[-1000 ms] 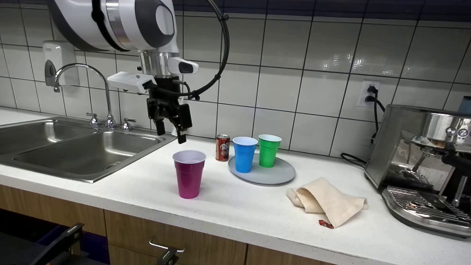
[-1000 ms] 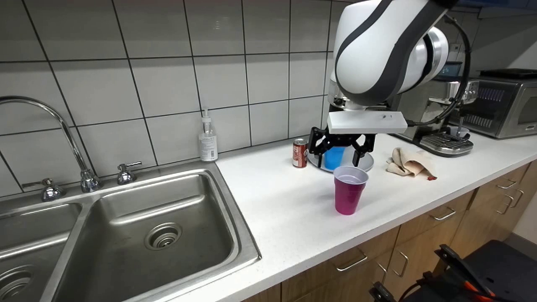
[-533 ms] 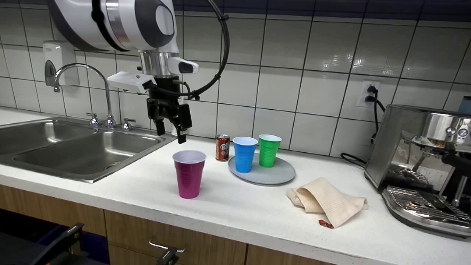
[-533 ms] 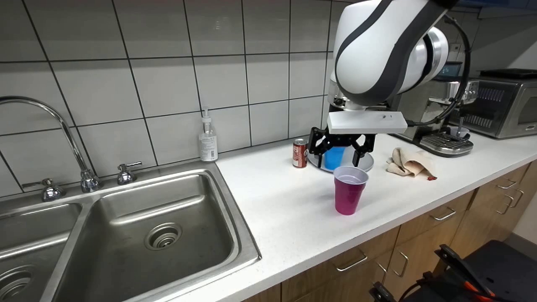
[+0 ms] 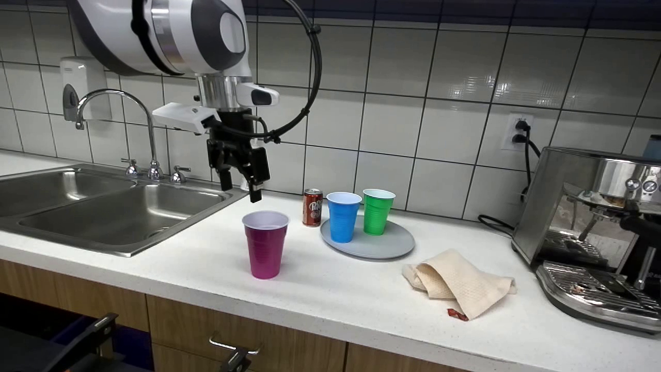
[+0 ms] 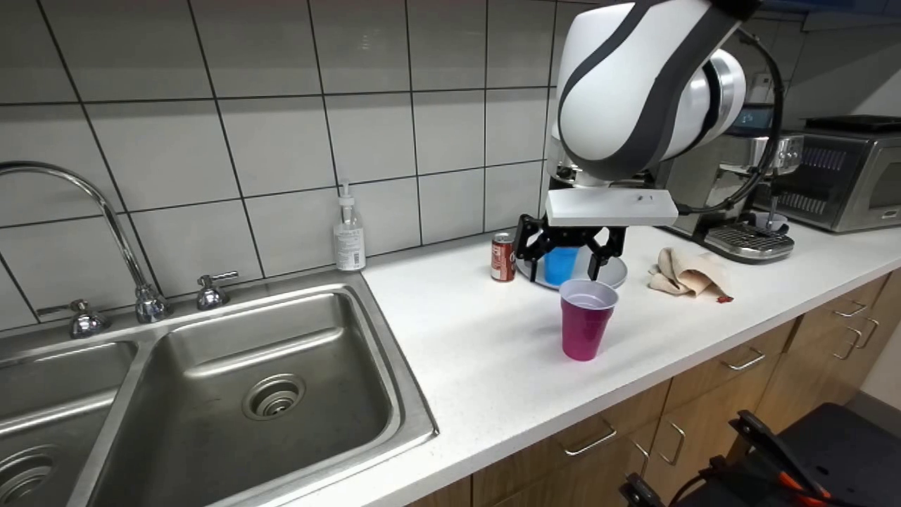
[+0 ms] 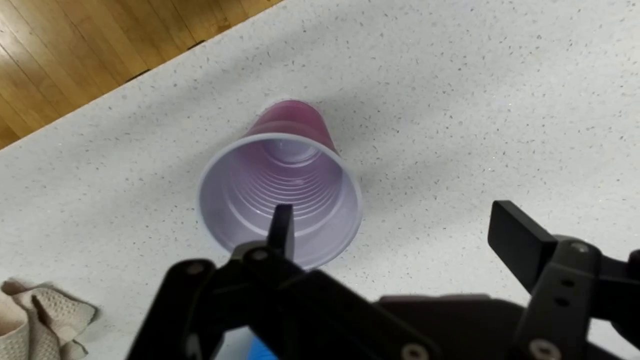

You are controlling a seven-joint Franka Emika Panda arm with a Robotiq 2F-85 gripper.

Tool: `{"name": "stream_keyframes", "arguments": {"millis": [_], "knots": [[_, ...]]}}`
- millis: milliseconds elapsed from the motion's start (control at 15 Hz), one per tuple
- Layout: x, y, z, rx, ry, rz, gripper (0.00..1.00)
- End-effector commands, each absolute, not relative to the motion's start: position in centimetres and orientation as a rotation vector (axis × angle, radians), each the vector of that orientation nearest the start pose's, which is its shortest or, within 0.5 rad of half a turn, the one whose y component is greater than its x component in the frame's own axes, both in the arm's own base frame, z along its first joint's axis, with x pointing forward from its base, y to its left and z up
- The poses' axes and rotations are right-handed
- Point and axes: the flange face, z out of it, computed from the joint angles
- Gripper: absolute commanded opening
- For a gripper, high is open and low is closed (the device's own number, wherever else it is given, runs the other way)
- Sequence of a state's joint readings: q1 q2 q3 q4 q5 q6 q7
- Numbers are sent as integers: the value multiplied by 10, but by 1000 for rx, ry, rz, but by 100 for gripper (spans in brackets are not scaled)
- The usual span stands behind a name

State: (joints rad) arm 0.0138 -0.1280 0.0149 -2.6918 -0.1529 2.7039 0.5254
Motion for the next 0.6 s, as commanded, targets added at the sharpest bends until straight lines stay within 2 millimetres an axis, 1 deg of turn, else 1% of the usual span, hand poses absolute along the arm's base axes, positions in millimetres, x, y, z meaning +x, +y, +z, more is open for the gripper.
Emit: {"name": "stream_keyframes", "arguments": {"millis": [0, 333, 533], "knots": [[435, 18, 283, -3109, 588, -270, 100], [448, 19, 271, -3119, 612, -235, 100], [456, 19, 259, -3129, 638, -219, 100]]}}
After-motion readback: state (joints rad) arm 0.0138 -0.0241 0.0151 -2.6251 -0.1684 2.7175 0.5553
